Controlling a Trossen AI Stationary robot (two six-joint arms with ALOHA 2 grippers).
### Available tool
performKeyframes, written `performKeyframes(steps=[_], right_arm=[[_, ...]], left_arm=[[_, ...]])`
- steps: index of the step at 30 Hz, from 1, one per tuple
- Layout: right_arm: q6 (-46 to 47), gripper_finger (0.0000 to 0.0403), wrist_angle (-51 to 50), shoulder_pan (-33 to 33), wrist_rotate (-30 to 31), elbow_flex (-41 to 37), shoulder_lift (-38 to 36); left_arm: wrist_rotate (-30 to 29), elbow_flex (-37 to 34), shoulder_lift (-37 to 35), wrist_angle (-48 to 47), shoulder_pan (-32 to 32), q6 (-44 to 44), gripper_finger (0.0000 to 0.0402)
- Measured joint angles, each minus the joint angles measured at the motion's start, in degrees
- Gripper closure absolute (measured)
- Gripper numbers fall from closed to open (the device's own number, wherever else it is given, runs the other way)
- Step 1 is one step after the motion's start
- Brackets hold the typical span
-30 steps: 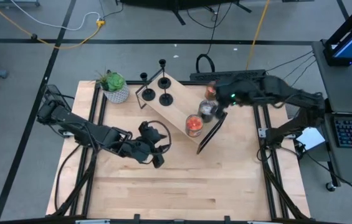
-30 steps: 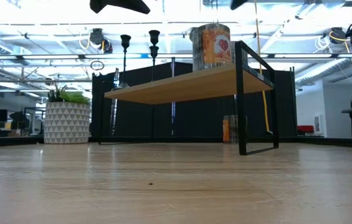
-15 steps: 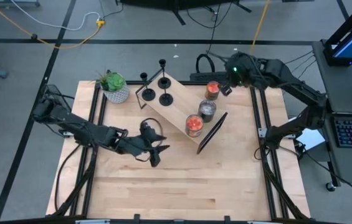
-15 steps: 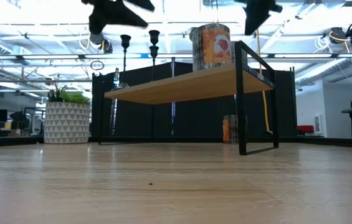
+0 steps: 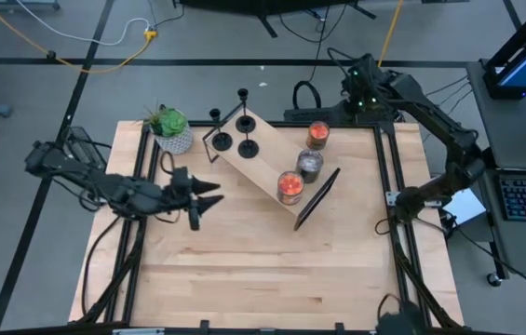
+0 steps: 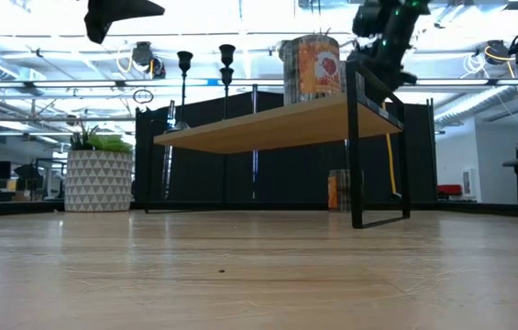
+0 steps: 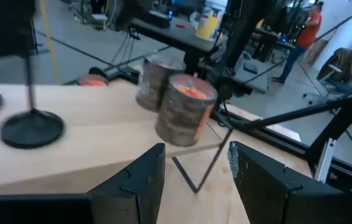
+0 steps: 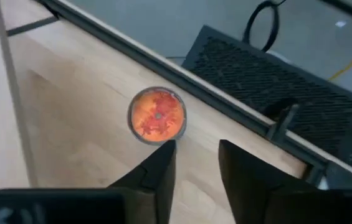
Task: Pick & Place candle stick holders
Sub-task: Put the orange scented candle on the shelf
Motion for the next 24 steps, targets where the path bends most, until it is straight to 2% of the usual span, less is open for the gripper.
performKeyframes(steps=[3, 12, 17, 24], right_arm=[[-0.9, 0.0265, 1.6, -2.6, -2.7, -1.9, 2.0], [-1.4, 0.0197, 5.7, -5.5, -3.0, -4.4, 8.2], [-2.2, 0.0179, 7.1, -5.6, -3.1, -5.2, 11.8], [-2.4, 0.0177, 9.1, -5.6, -4.0, -5.4, 15.7]], left_arm=[[-0.1, -0.4, -2.8, -2.1, 0.3, 0.6, 0.0218], [0.0, -0.5, -5.0, -5.9, 1.7, -1.3, 0.0218], [0.0, -0.5, -4.9, -6.0, 2.0, -1.2, 0.0218], [0.0, -0.5, -4.9, -6.0, 2.0, 0.4, 0.0218]])
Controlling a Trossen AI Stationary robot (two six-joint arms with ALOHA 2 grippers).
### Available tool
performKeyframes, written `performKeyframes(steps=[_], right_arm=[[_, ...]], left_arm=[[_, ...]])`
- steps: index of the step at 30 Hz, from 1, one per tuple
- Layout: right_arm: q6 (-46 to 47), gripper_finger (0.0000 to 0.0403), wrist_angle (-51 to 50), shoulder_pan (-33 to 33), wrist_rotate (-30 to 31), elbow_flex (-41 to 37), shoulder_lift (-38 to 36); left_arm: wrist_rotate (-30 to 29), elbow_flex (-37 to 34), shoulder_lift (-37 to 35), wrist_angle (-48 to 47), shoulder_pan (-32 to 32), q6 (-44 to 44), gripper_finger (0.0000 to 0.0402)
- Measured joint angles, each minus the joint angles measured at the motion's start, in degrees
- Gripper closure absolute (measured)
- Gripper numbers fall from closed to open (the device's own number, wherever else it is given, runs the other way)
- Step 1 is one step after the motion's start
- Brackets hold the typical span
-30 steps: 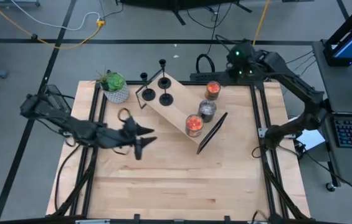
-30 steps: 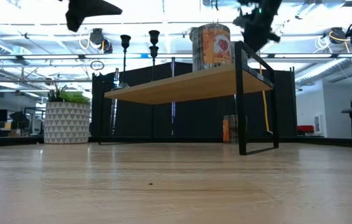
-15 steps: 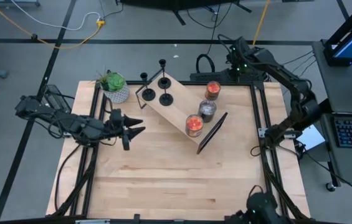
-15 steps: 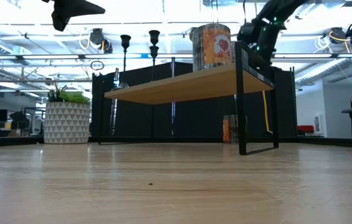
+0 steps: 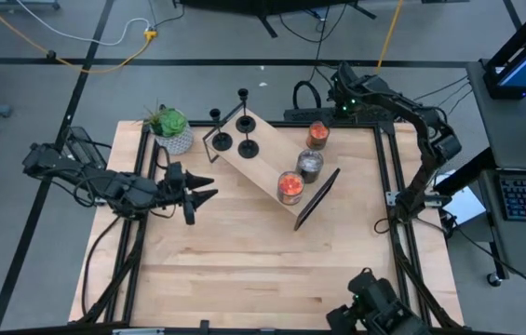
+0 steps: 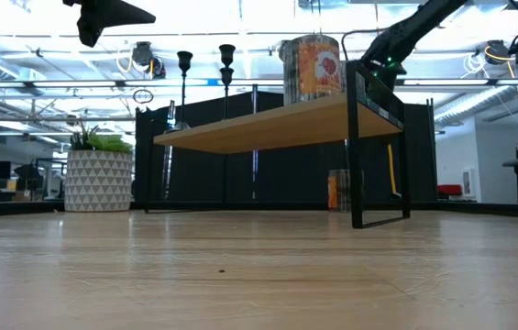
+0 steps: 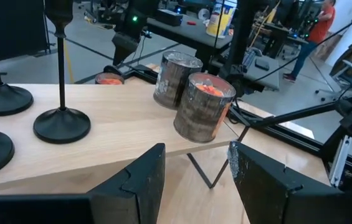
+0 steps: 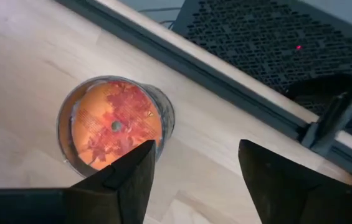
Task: Pick & Place candle stick holders
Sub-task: Put the orange scented candle on the shelf
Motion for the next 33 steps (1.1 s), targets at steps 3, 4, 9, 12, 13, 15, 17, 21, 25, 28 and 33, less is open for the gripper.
performKeyframes(steps=[3, 4, 9, 12, 13, 15, 17, 21, 25, 28, 33], right_arm=[[0.0, 0.0177, 0.2, 0.0, -0.6, 0.0, 1.4], [0.0, 0.0177, 0.3, 0.0, -0.6, 0.0, 1.8], [0.0, 0.0177, 0.7, 0.1, -0.6, 0.0, 3.1], [0.0, 0.0177, 1.2, 0.2, -1.5, 0.0, 3.4], [0.0, 0.0177, 1.3, 0.2, -2.4, 0.0, 3.6], [0.0, 0.0177, 1.9, 0.3, -3.6, 0.0, 3.7], [0.0, 0.018, 3.2, 0.5, -3.6, 0.0, 3.6], [0.0, 0.0189, 4.2, 0.5, -3.6, 0.0, 3.6], [0.0, 0.0201, 5.0, 0.5, -3.6, -0.6, 4.4], [0.3, 0.0208, 6.4, 0.5, -3.6, -2.8, 4.8], [1.4, 0.0223, 9.3, 0.5, -3.8, -5.7, 4.6]], left_arm=[[0.0, 0.0, 0.0, 0.0, 0.0, -0.2, 0.0218], [0.0, 0.0, 0.0, 0.0, 0.0, -0.2, 0.0218], [0.0, 0.0, 0.0, 0.0, 0.0, -0.3, 0.0218], [0.0, 0.0, 0.0, 0.0, 0.0, -0.4, 0.0218], [0.0, 0.0, 0.0, 0.1, 0.0, -0.4, 0.0218], [0.0, 0.0, 0.0, 0.1, 0.0, -0.4, 0.0218], [-0.1, 0.0, 0.0, 0.1, 0.0, -0.4, 0.0218], [-0.9, 0.0, 0.0, 0.1, 0.0, -0.4, 0.0218], [-1.0, 0.0, 0.0, 0.1, 0.0, -0.4, 0.0218], [-1.0, 0.0, 0.0, 0.1, 0.0, -0.4, 0.0218], [-1.0, 0.0, 0.0, 0.1, 0.0, -0.4, 0.0218]])
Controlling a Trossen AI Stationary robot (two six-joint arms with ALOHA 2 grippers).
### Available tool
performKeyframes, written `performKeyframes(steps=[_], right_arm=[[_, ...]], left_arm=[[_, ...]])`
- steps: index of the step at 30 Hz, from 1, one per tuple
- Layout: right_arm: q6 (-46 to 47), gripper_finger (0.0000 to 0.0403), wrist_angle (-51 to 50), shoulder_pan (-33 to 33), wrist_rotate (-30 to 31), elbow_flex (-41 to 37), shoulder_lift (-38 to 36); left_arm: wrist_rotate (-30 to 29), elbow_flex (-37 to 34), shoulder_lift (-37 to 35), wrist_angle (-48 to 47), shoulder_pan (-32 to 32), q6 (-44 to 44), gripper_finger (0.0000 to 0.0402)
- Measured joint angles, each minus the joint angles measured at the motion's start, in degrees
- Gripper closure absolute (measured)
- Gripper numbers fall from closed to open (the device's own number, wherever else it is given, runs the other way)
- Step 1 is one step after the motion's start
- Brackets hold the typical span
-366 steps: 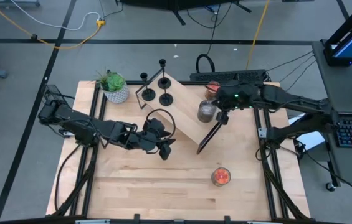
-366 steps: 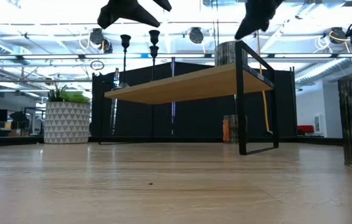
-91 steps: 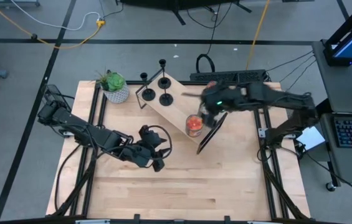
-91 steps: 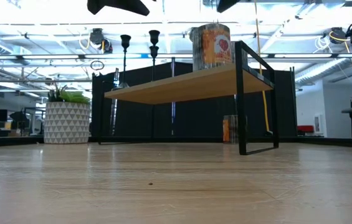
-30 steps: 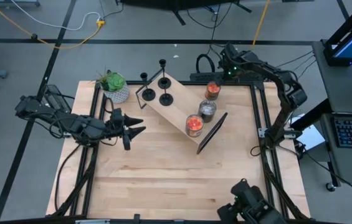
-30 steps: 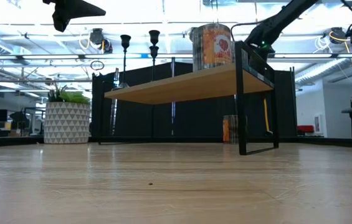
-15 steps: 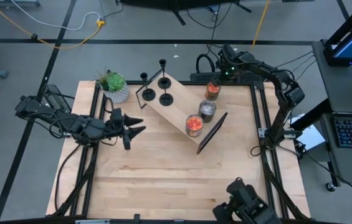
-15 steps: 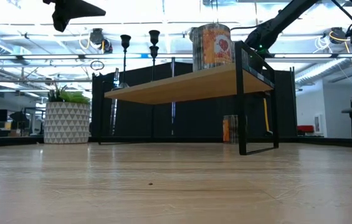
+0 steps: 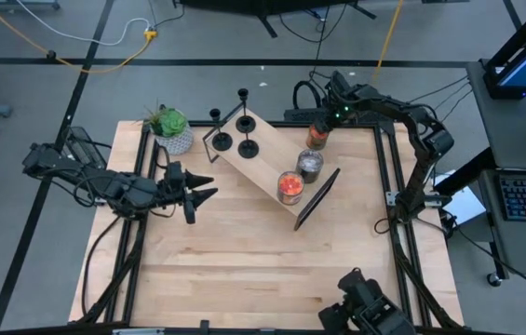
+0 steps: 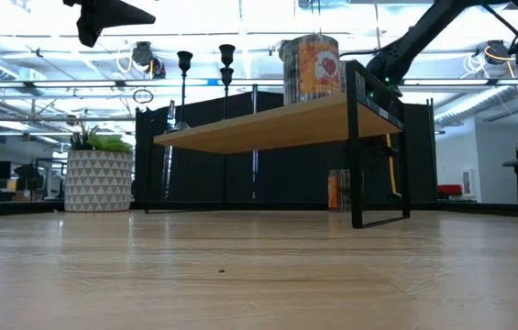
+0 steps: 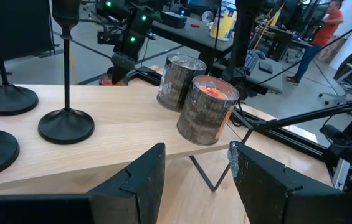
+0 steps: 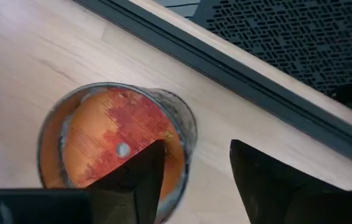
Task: Pick & Place candle stick holders
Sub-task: Put the orange scented candle on the shelf
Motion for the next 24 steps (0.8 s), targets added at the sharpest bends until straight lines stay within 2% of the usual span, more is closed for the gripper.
performKeyframes(steps=[5, 11, 16, 24], right_arm=[[0.1, 0.026, 0.2, 0.0, 0.1, -0.5, 0.0], [0.2, 0.0328, 0.9, 0.0, 0.5, -0.5, 0.0], [0.1, 0.0389, 1.0, 0.5, 4.0, -0.5, 0.0], [0.3, 0.04, 0.7, 1.9, 9.4, -0.7, -0.9]], left_arm=[[0.0, 0.0, 0.0, 0.0, 0.0, 0.0, 0.0218], [0.0, 0.0, 0.0, 0.0, 0.0, 0.0, 0.0218], [0.0, 0.0, 0.0, 0.0, 0.0, 0.0, 0.0218], [0.0, 0.0, 0.0, -0.1, 0.0, 0.0, 0.0218]])
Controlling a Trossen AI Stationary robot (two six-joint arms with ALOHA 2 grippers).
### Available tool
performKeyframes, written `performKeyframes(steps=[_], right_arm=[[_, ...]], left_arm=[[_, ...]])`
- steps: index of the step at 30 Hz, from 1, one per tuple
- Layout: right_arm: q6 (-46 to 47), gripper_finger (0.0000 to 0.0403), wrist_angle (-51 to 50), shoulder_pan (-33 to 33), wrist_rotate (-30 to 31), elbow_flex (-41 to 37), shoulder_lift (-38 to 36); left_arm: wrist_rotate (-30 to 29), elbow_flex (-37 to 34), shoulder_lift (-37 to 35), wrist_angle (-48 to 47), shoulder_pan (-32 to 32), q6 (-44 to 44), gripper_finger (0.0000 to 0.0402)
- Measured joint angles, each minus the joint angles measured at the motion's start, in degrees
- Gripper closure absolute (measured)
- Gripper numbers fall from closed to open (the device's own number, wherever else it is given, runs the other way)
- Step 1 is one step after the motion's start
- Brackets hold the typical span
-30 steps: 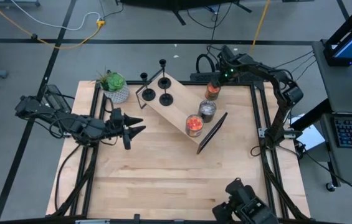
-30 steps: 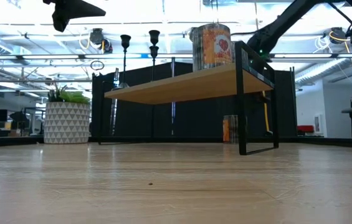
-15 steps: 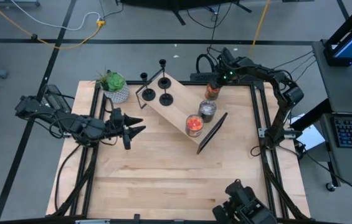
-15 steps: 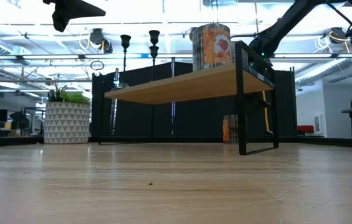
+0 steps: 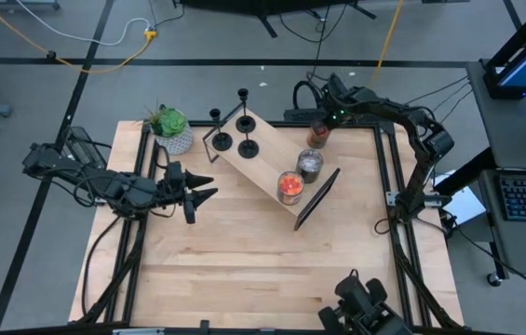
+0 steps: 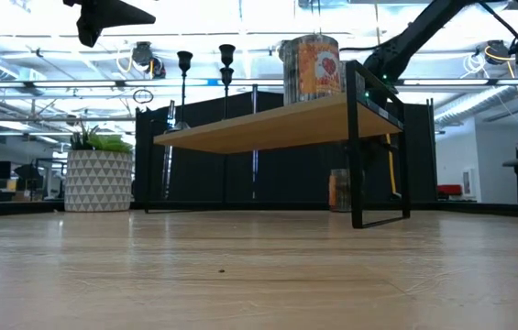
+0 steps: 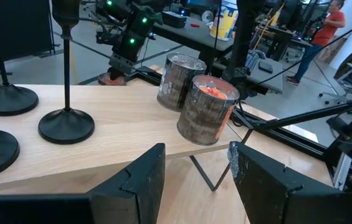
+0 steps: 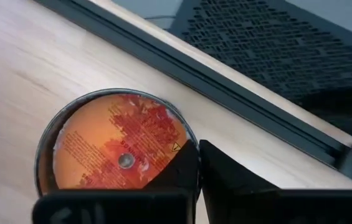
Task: Pick & Place candle stick holders
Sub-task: Put the orange scented candle on the shelf
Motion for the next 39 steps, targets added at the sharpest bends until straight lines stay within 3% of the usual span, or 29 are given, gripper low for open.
performKeyframes(steps=[10, 19, 25, 31, 39], right_arm=[[1.1, 0.0402, -2.9, 0.4, 0.2, -0.1, -8.8], [4.3, 0.0402, -3.7, 0.4, 0.3, 0.0, -24.3], [6.1, 0.0402, -5.8, 1.2, -4.4, 4.7, -32.4], [6.5, 0.0403, -8.4, 7.4, -7.8, 14.8, -33.6], [5.3, 0.0403, -9.9, 18.4, -7.7, 25.7, -27.1]], left_arm=[[0.0, 0.0, 0.0, 0.0, 0.0, 1.5, 0.0218], [0.0, 0.0, 0.0, -1.5, 0.0, 1.4, 0.0218], [0.0, 0.0, 0.0, -1.5, 0.0, 1.3, 0.0218], [0.0, 0.0, 0.0, -1.5, 0.0, 1.3, 0.0218], [0.0, 0.0, 0.0, -1.4, 0.0, 1.3, 0.0218]])
